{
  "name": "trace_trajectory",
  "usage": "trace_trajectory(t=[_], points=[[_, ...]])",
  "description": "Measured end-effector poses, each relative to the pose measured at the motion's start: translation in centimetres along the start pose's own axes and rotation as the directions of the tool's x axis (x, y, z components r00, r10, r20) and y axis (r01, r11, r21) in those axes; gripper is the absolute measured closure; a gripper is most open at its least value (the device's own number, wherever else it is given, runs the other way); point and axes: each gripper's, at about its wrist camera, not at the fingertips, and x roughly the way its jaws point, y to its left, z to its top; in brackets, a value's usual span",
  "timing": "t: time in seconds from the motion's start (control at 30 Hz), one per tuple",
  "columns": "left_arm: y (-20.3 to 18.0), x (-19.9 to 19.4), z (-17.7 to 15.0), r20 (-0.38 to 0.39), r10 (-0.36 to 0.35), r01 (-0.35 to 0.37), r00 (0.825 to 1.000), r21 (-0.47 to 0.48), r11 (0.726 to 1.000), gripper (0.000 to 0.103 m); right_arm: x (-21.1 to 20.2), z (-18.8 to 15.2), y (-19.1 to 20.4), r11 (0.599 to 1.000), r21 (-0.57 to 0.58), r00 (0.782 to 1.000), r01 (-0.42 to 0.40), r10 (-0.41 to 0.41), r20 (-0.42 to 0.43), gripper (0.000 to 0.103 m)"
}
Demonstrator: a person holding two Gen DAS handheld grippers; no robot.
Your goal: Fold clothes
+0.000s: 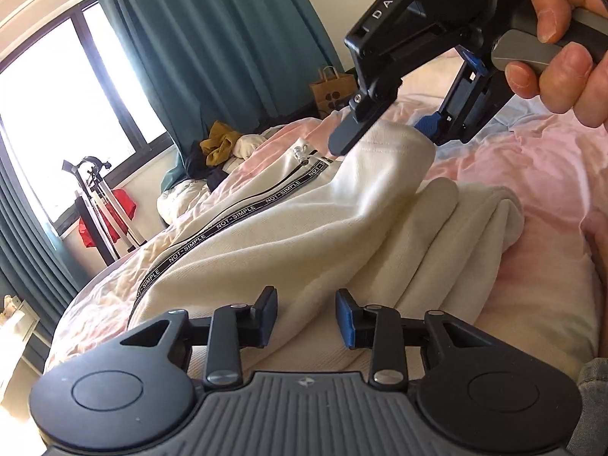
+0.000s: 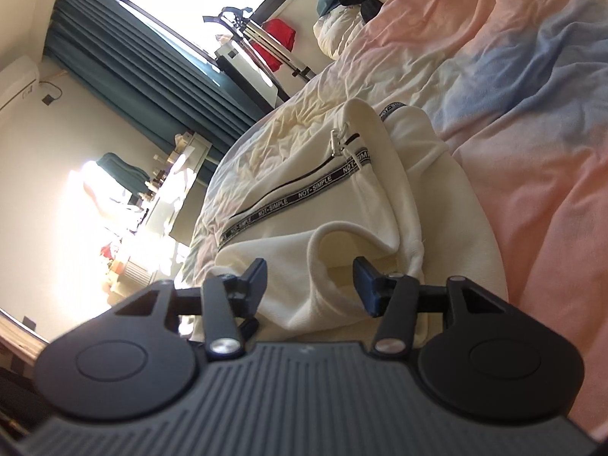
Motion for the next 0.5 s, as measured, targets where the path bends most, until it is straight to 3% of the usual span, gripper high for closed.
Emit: trace_trajectory(t=[0.07,0.1,0.23,0.37,0.43,0.5], points=[[0.4,0.1,0.0,-0.002,-0.006,0.006,1.0,-0.027,1.0,0.092,0.5,0.0,0.0,1.0,-0.011,1.0,-0.001,0.001,-0.012,0.088],[0.6,0.0,0.0,-0.001,-0.007,0.007,1.0,-0.038,0.999,0.094,0.7,0.0,0.0,1.0,-0.016,1.0,-0.001,0.001,-0.018,0.091],[0.9,-0.8,0.2,0.014,-0.025,0.026,1.0,-0.063,0.998,0.099,0.3,0.8,-1.5,0.993,0.088,0.996,-0.08,0.076,0.05,0.093],[1.4,-2.1,0.5,0.034,-0.051,0.054,0.998,-0.087,0.995,0.1,-0.6,1.9,-3.6,0.957,0.219,0.975,-0.19,0.158,0.156,0.093],[1.5,-2.7,0.7,0.042,-0.062,0.066,0.997,-0.088,0.994,0.1,-0.6,2.3,-4.8,0.941,0.277,0.972,-0.192,0.143,0.186,0.094],[1.5,-3.2,0.8,0.039,-0.076,0.079,0.996,-0.087,0.993,0.1,0.1,2.7,-5.5,0.947,0.291,0.983,-0.134,0.089,0.162,0.094]])
